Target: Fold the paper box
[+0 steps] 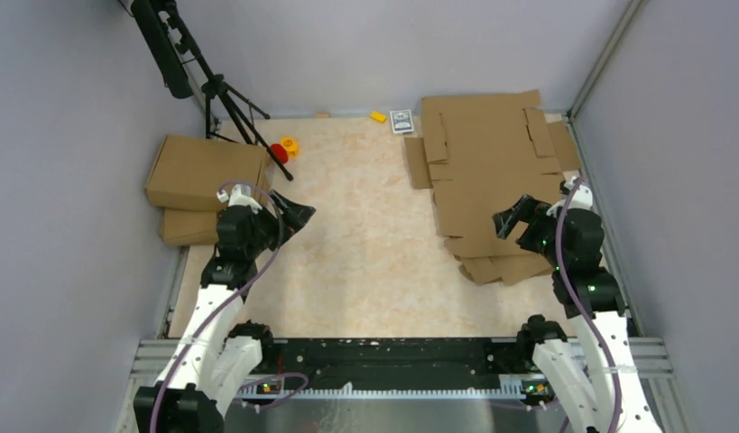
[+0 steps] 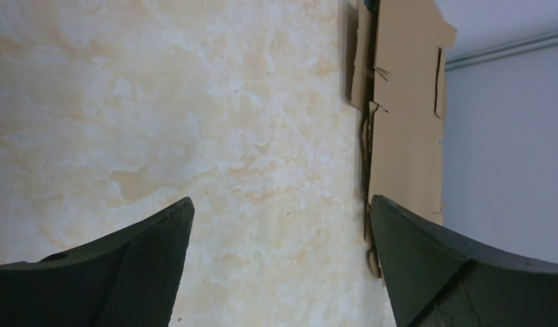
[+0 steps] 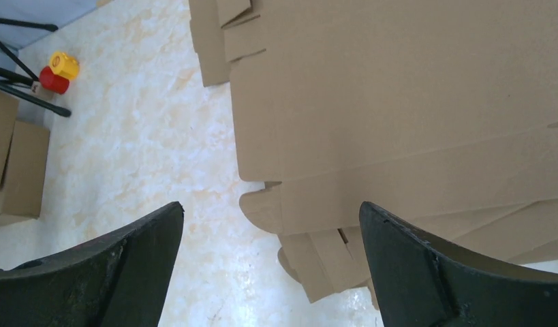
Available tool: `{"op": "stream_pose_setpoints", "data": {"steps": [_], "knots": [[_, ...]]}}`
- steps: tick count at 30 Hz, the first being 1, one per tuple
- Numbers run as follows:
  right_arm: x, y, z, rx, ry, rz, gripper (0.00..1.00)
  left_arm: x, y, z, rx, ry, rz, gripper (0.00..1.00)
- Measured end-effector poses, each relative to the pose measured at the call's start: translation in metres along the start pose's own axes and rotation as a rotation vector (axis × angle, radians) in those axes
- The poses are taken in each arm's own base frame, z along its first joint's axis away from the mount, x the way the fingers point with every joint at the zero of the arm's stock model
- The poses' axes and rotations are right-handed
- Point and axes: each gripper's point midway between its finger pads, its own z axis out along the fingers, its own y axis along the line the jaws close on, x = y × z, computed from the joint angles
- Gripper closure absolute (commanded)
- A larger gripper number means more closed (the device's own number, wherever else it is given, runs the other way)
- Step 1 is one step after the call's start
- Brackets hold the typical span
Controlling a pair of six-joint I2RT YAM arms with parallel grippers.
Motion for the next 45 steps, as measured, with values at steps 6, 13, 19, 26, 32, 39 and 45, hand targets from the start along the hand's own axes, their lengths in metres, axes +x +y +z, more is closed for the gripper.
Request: {"op": "stream_pose_setpoints", "data": {"steps": [6, 13, 19, 26, 32, 39, 45], "knots": [[0.01, -0.002, 0.008, 0.003, 0.038, 0.009, 0.02, 0.011, 0.004, 0.006, -0.009, 0.049, 0.024, 0.02], [0.016, -0.011, 0.02, 0.047, 0.074, 0.014, 0.02, 0.051, -0.025, 0.022, 0.057, 0.185, 0.177, 0.02], [0.024, -0.016, 0.029, 0.073, 0.117, 0.024, 0.02, 0.106, -0.057, 0.055, 0.089, 0.339, 0.273, 0.02], [0.023, -0.013, 0.028, 0.064, 0.116, 0.031, 0.02, 0.168, -0.102, 0.11, 0.122, 0.443, 0.32, 0.1], [0.013, -0.006, 0.023, 0.044, 0.099, 0.037, 0.04, 0.21, -0.118, 0.155, 0.122, 0.505, 0.268, 0.19], [-0.018, 0.01, 0.006, -0.004, 0.007, 0.028, 0.05, 0.241, -0.136, 0.188, 0.116, 0.533, 0.2, 0.3], [-0.031, 0.014, -0.003, -0.007, -0.029, 0.008, 0.05, 0.263, -0.15, 0.211, 0.133, 0.571, 0.151, 0.4]]}}
